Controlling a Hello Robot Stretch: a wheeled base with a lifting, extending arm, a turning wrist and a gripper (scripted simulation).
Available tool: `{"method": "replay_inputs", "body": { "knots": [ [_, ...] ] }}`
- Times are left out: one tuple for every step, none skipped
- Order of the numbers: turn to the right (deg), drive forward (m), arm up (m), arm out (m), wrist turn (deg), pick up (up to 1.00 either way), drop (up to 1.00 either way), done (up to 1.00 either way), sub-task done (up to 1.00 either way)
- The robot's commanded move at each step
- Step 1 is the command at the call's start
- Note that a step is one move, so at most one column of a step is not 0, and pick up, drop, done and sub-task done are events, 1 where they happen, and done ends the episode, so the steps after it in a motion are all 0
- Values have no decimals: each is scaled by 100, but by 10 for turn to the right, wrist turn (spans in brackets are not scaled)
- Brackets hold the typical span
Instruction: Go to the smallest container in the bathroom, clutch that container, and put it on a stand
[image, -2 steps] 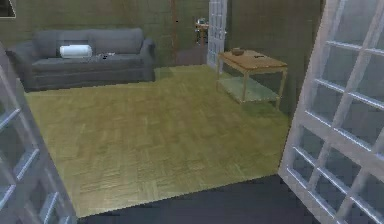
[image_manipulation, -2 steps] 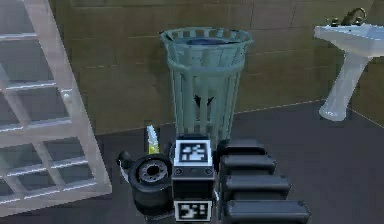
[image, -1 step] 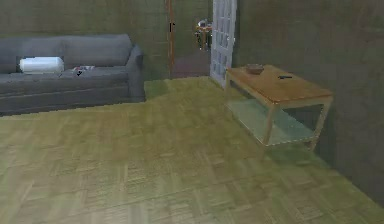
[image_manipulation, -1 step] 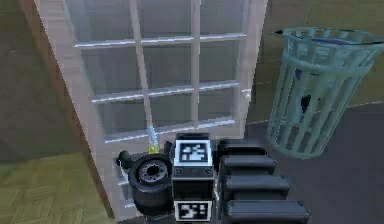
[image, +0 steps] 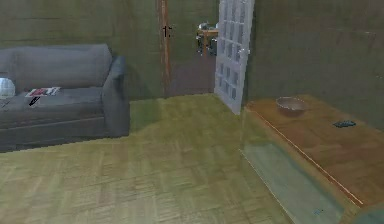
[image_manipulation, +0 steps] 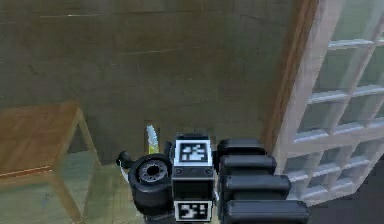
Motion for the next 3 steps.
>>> {"method": "replay_inputs", "body": {
  "knots": [
    [0,85,0,0,0,0,0,0,0],
    [-450,0,0,0,0,0,0,0,0],
    [-450,0,0,0,0,0,0,0,0]
  ]
}}
